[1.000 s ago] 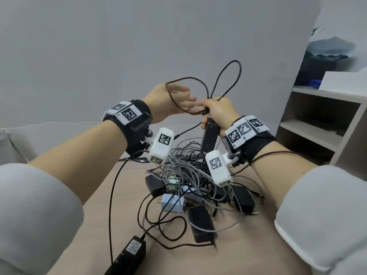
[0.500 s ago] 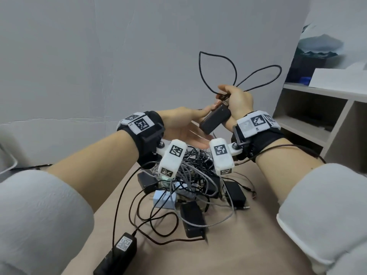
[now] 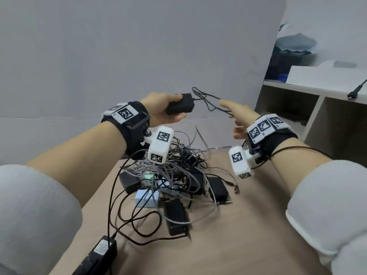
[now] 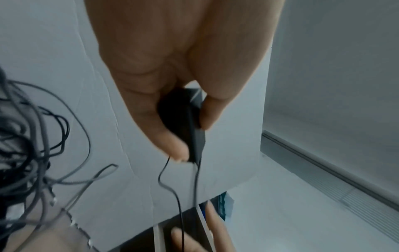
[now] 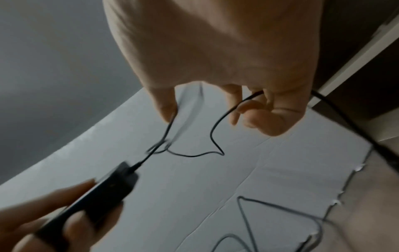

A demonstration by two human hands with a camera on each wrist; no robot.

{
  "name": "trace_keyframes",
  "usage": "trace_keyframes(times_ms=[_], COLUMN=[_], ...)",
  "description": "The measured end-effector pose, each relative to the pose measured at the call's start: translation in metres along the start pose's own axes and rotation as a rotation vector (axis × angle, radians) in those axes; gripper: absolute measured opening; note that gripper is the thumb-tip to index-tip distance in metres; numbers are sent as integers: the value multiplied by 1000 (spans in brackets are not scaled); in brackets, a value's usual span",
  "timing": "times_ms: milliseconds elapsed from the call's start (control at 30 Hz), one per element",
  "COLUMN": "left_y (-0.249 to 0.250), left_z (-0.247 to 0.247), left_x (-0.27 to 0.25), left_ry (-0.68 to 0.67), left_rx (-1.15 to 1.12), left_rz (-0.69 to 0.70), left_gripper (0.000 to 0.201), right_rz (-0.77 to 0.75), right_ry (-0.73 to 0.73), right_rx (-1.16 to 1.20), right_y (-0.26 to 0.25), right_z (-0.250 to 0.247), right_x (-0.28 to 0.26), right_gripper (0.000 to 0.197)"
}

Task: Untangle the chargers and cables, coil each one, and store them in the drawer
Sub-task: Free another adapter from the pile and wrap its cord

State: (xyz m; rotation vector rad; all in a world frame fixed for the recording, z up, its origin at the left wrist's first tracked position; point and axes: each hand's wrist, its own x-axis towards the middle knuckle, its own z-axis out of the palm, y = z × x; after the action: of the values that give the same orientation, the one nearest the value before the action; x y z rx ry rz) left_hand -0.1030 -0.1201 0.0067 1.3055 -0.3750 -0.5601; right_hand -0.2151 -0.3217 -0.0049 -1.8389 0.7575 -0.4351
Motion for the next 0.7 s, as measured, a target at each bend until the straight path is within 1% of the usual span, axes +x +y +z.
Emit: trace_keyframes(times_ms=[67,100,133,167,200,233,267,300,333,367,400,433,467,500,567,600,667,700], left_y=[6,9,12,14,16,17,17,17,17,16,16,16,17,17,18,19,21,22], left_z=[-5,-7,-10,-12,-13,-14,-14,-13,-11,-9,-6,-3,-1,2,5,7,8,8], left_x=[9,13,16,18,20,20,20,19,18,17,16,14,12,11,9,8,6,6], left_ry=[180,271,344,389,398,379,338,289,249,219,195,171,147,132,132,142,172,190], left_rx=[10,15,16,23,37,63,105,165,231,291,339,379,418,463,585,649,763,809], left_rz=[92,150,204,248,276,295,309,322,339,361,388,408,424,433,459,481,531,557], left_gripper=[29,25,20,17,16,17,19,21,22,23,24,25,26,28,29,29,28,28], right_rz=[23,41,54,62,64,78,86,91,97,97,97,96,101,86,58,49,6,-21], right_ry=[-28,-13,25,93,159,204,222,210,179,133,90,52,19,-1,-34,-47,-38,-24], right_rx=[-28,-42,-60,-87,-107,-148,-173,-182,-204,-243,-296,-353,-436,-535,-764,-827,-846,-811], right_y=[10,14,20,33,50,61,66,67,61,49,36,30,26,23,14,10,1,-4], right_z=[-10,-14,-18,-26,-36,-43,-45,-47,-43,-35,-27,-20,-15,-11,-4,-1,5,6], right_x=[-4,-3,1,21,54,79,89,92,78,51,25,12,6,6,-1,-2,-7,-9], right_gripper=[76,78,79,83,89,91,89,80,64,49,37,32,33,39,47,48,47,45])
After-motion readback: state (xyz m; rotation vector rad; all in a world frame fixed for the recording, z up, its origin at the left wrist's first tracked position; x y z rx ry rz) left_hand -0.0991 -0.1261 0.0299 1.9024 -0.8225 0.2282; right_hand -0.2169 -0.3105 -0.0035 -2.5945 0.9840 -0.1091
